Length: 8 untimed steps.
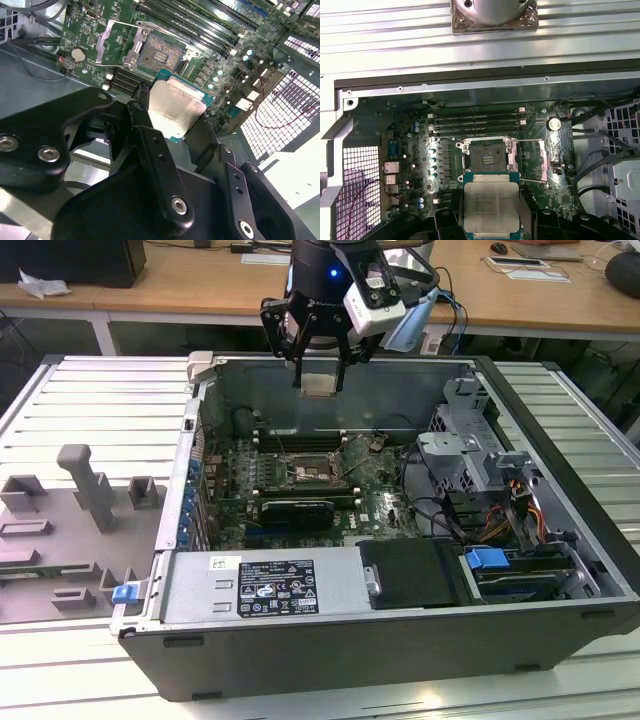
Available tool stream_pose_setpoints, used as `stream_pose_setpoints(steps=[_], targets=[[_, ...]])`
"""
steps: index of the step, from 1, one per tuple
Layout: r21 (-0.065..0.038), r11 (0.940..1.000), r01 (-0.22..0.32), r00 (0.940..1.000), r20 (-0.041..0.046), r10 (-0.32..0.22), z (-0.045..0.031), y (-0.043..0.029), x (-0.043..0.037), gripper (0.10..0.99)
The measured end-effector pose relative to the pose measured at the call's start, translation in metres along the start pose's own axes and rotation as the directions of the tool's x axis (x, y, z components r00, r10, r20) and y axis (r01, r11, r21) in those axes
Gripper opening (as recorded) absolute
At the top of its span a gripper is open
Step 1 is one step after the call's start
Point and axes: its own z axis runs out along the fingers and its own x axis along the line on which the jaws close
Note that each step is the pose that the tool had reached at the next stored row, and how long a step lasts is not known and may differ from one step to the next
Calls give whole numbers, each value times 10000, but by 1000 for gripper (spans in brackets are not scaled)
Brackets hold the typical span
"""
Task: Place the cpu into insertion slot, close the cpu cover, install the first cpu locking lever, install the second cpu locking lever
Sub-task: 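Place the cpu into insertion slot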
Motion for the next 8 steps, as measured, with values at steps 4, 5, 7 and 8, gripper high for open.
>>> stream_pose_setpoints(steps=[4,5,7,8], targets=[[-3,9999,-156,9999,14,156,0,0,0,537],[-4,9998,-194,9998,17,194,0,0,0,537],[-5,9997,-228,9997,20,228,0,0,0,537],[-5,9997,-241,9997,22,241,0,0,0,537]])
